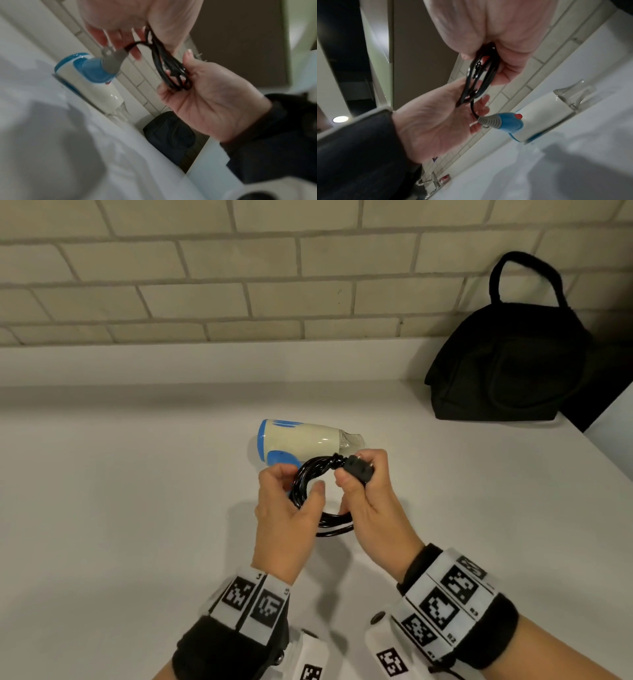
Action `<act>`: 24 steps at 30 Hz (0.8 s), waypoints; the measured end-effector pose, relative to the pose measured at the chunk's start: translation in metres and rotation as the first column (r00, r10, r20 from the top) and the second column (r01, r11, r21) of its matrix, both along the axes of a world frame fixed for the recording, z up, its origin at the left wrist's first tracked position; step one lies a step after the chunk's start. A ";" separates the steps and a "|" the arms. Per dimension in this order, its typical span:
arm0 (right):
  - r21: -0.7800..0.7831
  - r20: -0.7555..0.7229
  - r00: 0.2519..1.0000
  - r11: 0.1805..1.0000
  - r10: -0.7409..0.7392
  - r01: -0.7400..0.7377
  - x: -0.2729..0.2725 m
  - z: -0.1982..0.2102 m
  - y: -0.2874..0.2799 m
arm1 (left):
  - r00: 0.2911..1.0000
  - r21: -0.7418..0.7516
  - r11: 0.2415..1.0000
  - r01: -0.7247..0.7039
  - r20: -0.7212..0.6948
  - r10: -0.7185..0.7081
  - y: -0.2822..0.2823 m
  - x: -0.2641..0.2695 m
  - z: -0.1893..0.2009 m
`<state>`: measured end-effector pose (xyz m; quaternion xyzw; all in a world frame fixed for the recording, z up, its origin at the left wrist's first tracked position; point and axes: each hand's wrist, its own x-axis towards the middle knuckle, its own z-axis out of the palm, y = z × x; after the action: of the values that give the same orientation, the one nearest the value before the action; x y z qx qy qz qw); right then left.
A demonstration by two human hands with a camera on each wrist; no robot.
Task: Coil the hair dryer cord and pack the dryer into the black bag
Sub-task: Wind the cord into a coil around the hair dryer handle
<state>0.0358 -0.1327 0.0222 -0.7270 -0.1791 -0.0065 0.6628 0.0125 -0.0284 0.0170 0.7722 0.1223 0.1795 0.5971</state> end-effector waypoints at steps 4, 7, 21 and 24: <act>-0.064 0.090 0.996 0.998 0.010 -0.005 -0.002 -0.003 0.005 | 0.997 -0.261 0.963 0.071 0.036 -0.064 0.002 0.005 0.010; -0.105 0.133 0.990 0.994 0.043 -0.029 -0.002 0.001 0.006 | 0.998 -0.491 0.871 0.019 -0.038 -0.044 0.000 0.010 0.015; 0.013 -0.308 0.951 1.000 -0.023 0.028 -0.004 -0.010 0.001 | 0.982 -0.899 0.439 0.010 -0.073 -0.172 -0.002 0.013 0.011; 0.042 -0.304 0.953 0.999 0.011 0.001 -0.011 -0.012 0.001 | 0.974 -0.910 0.413 0.029 -0.068 -0.217 -0.002 0.008 0.012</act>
<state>0.0252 -0.1322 0.0100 -0.7051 -0.0767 0.1034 0.6974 0.0203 -0.0302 0.0286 0.3496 0.1942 -0.0271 0.9161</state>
